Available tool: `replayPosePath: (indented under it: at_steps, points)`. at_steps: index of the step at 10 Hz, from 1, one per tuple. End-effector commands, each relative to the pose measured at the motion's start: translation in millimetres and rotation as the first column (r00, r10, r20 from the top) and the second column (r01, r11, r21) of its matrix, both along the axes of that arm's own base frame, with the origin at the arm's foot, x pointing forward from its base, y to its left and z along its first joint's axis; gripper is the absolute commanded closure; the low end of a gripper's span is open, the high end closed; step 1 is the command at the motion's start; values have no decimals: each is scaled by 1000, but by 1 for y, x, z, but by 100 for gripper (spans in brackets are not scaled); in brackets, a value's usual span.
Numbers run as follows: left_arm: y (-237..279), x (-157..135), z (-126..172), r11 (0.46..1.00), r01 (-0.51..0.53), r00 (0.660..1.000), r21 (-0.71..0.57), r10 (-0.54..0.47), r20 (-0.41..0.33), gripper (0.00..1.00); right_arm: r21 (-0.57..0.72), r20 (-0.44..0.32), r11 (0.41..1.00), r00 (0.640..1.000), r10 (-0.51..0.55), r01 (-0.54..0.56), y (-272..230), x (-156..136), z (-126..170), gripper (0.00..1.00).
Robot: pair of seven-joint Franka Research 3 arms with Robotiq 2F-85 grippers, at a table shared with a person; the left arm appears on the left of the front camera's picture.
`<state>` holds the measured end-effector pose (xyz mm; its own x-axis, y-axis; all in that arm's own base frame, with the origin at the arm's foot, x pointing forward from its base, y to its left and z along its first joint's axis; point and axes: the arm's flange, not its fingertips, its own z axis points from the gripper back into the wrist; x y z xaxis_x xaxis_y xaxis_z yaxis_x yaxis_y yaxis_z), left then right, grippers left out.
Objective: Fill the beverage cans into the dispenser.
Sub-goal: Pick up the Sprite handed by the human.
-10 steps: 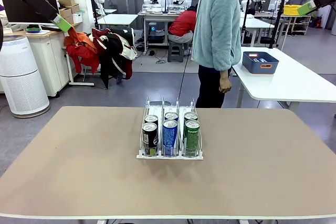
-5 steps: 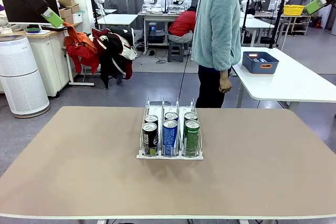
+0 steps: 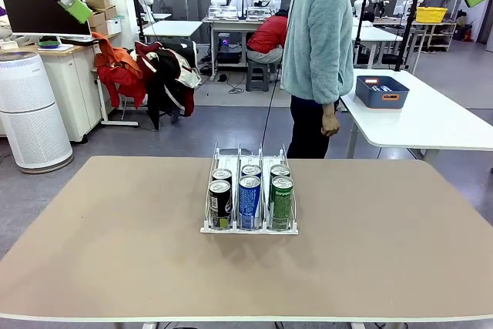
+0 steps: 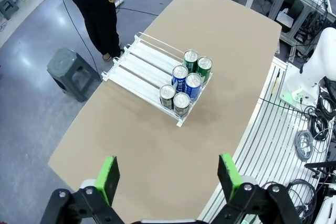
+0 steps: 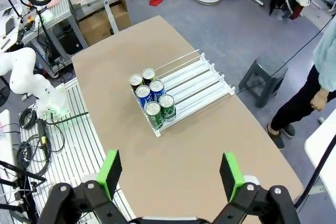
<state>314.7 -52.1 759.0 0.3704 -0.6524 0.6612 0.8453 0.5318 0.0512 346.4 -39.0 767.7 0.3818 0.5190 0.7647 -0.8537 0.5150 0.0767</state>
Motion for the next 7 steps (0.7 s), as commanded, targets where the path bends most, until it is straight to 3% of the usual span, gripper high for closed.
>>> replayPosePath:
  at_steps: [1,2,7]
  points:
    - [1,0,0,1000,-2,1000,12,2,1,0,25,32,1000,999,-9,8,0,4,-9,0]
    - [1,0,0,1000,-2,1000,12,2,1,0,0,0,1000,1000,0,0,0,0,0,0]
    - [1,0,0,1000,-2,1000,12,2,1,0,0,0,1000,1000,0,0,0,0,0,0]
